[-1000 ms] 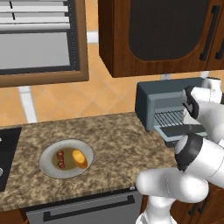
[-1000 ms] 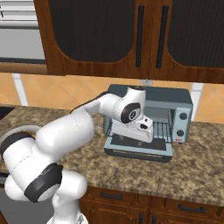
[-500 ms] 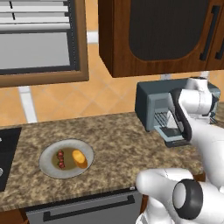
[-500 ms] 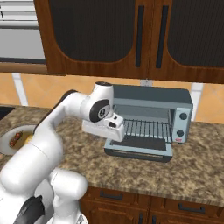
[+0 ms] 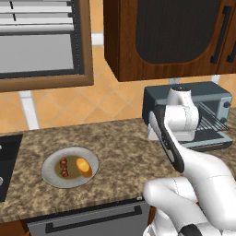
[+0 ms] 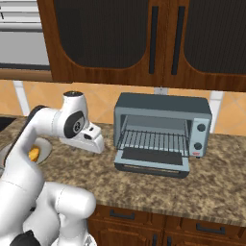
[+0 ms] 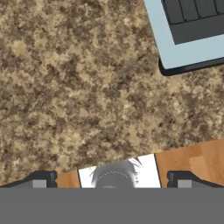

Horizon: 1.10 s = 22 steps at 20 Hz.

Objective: Pick up the kebab skewer and baguette bread, and place them inside the toaster oven. Close the toaster oven door and start by setting the timer.

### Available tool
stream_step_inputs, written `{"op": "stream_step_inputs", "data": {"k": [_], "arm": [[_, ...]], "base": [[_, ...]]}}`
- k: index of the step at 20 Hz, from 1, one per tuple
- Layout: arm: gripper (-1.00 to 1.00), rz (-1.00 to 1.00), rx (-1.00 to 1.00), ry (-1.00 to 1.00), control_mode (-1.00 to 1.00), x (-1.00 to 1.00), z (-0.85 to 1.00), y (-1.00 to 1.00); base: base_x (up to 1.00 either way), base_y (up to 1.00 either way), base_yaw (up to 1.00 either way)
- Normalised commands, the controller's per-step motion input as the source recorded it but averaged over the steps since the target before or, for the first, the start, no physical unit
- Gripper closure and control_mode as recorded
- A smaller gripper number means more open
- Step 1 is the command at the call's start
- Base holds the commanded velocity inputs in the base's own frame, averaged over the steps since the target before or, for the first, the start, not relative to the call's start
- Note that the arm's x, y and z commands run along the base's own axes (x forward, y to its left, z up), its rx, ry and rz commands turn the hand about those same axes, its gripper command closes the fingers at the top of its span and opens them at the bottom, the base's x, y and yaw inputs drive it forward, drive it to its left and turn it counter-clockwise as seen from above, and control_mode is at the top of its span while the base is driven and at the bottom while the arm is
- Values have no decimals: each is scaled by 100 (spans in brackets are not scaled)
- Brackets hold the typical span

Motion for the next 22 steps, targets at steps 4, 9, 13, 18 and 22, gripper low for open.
{"op": "stream_step_inputs", "data": {"k": [4,9,13,18,22], "arm": [[-100,0,-8,-1,-100,15,-6,100],[-100,0,-5,-2,-100,3,-4,100],[-100,0,-3,1,-100,13,-6,100],[-100,0,-3,7,-100,36,-1,100],[-100,2,-4,13,-100,47,-19,100]], "base": [[0,0,0],[0,0,0],[0,0,0],[0,0,0],[0,0,0]]}}
